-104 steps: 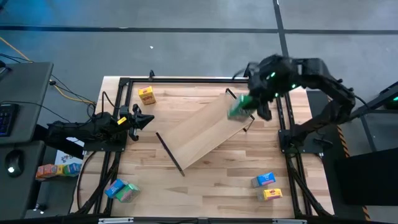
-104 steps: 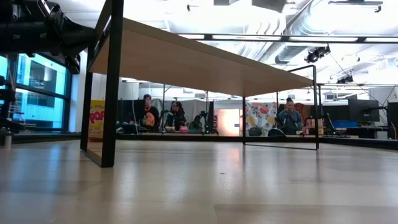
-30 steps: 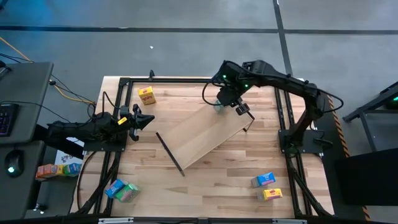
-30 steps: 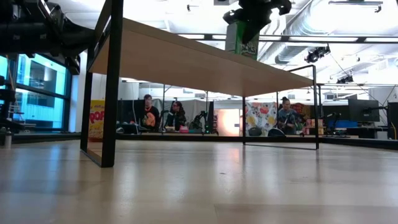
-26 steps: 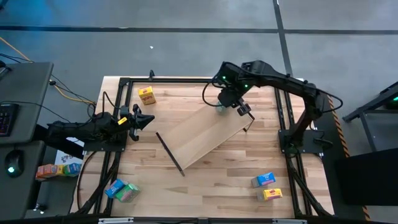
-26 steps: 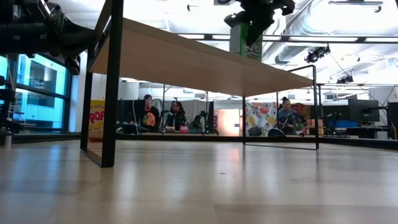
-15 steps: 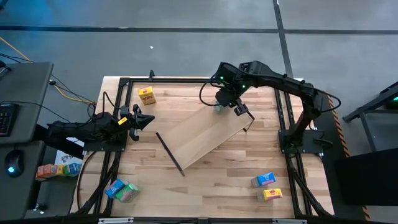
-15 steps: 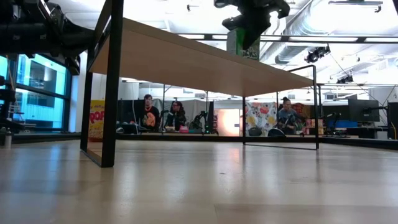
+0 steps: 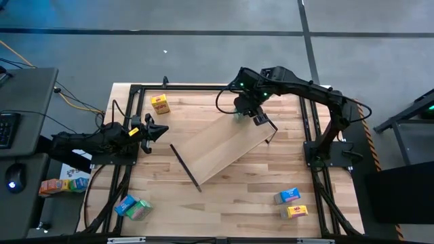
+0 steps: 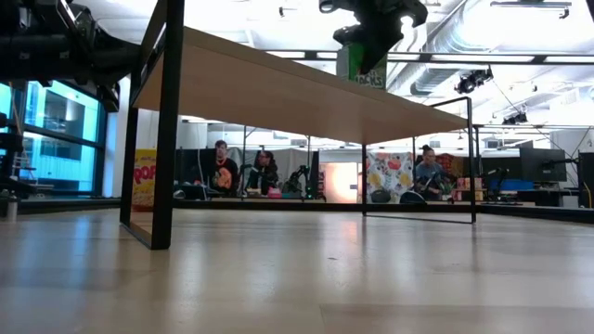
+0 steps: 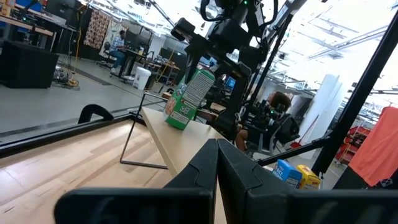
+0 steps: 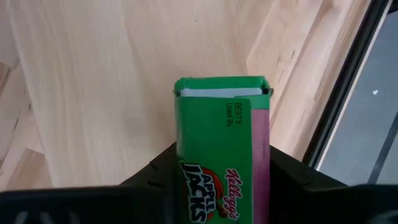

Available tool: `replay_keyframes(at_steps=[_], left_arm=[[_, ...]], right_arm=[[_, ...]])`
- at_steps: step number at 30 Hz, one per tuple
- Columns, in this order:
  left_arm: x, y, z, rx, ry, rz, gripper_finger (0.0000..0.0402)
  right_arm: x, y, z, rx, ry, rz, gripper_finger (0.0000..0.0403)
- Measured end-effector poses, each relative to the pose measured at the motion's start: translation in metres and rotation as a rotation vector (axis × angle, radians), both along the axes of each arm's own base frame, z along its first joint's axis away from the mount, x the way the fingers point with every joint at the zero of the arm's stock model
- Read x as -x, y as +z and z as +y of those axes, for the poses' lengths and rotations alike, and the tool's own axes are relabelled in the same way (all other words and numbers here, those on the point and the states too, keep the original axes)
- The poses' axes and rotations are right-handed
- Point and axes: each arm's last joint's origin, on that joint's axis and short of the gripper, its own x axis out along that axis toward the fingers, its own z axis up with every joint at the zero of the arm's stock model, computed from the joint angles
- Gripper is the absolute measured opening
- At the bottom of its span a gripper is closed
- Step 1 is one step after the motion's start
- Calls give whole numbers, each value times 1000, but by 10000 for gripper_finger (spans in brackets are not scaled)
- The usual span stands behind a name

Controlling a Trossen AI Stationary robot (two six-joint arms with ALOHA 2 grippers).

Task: Stack cereal on shelf
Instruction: Put the top green cereal box on the shelf

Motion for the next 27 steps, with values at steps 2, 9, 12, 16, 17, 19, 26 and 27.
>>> replay_keyframes(at_steps=[2, 9, 12, 16, 17, 19, 26, 27], left_arm=[[0, 0, 0, 0, 0, 0, 0], [0, 0, 0, 0, 0, 0, 0], [0, 0, 0, 0, 0, 0, 0], [0, 0, 0, 0, 0, 0, 0], [0, 0, 0, 0, 0, 0, 0], [0, 0, 0, 0, 0, 0, 0], [0, 0, 0, 0, 0, 0, 0], [0, 0, 0, 0, 0, 0, 0]], right_arm=[[0, 0, 0, 1, 1, 0, 163], [1, 0, 0, 10, 31, 7, 201], [1, 0, 0, 21, 57, 7, 204], [-1, 0, 2, 44, 89, 0, 204], [-1, 0, 3, 57, 107, 0, 204], [-2, 0, 5, 76, 144, 1, 204], [-7, 2, 11, 135, 199, -10, 204], [-7, 2, 12, 147, 196, -11, 204]])
